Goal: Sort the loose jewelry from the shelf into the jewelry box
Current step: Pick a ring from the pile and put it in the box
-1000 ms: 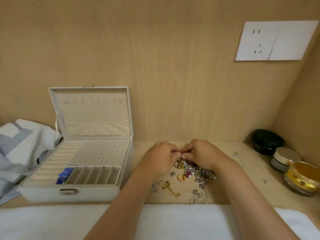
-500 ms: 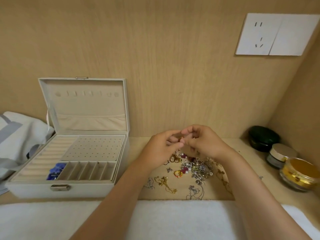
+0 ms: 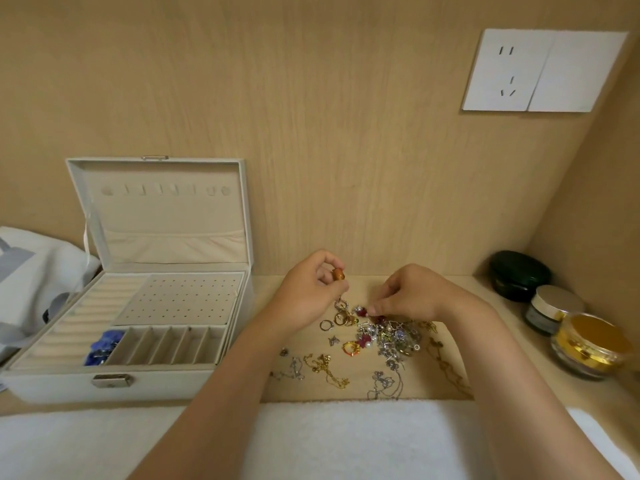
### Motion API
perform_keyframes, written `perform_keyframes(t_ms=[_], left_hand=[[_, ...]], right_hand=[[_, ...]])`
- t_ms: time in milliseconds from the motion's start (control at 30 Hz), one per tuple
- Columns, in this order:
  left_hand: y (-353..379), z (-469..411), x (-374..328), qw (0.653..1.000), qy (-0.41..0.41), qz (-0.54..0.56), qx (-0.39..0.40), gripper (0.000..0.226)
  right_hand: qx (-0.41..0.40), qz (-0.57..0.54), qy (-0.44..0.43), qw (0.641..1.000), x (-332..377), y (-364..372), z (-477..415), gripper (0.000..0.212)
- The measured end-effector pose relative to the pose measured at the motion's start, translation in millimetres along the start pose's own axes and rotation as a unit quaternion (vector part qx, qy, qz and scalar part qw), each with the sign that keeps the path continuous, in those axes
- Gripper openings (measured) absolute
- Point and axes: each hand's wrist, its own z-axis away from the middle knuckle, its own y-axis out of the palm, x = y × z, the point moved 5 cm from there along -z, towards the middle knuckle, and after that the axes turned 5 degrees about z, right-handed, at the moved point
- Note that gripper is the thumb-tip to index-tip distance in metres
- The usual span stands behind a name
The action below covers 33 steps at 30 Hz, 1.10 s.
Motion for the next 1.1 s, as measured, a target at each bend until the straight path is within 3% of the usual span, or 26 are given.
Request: perform_keyframes(t_ms=[100, 200, 300, 467, 700, 1000, 1100], left_hand=[[2.4, 0.5, -2.7, 1.0, 0.01, -0.018, 0.018, 0.022], [4.1, 1.4, -4.8, 0.998, 0.022, -0.051, 0.034, 0.024], [5.2, 1.5, -4.9, 0.995, 0.03, -0.089, 0.044, 0.027], [0.1, 1.9, -12.3, 0.993, 0.043, -0.103, 0.048, 0.02], [-17.3, 0.5, -24.9, 0.996, 0.025, -0.08, 0.021, 0.013], [-91.7, 47.9, -38.4, 0.994, 0.037, -0.101, -0.011, 0.019], [-130.5, 75.1, -39.2, 0.997, 0.033, -0.063, -0.041, 0.021]], right_hand=[[0.008, 0.057, 0.01, 0.998, 2.0, 3.8, -1.5, 0.029], [0.008, 0.075, -0.005, 0.997, 3.6, 3.7, -0.6, 0.017], [-0.012, 0.01, -0.027, 1.0, 6.6, -2.1, 3.5, 0.003], [-0.046, -0.168, -0.085, 0.981, 23.1, -13.2, 10.1, 0.008], [-0.061, -0.322, -0.132, 0.936, 46.6, -16.7, 19.0, 0.017], [-0.059, -0.341, -0.192, 0.918, 113.2, -1.9, 42.9, 0.014], [-0.043, -0.338, -0.204, 0.918, 145.2, 9.0, 50.9, 0.017]])
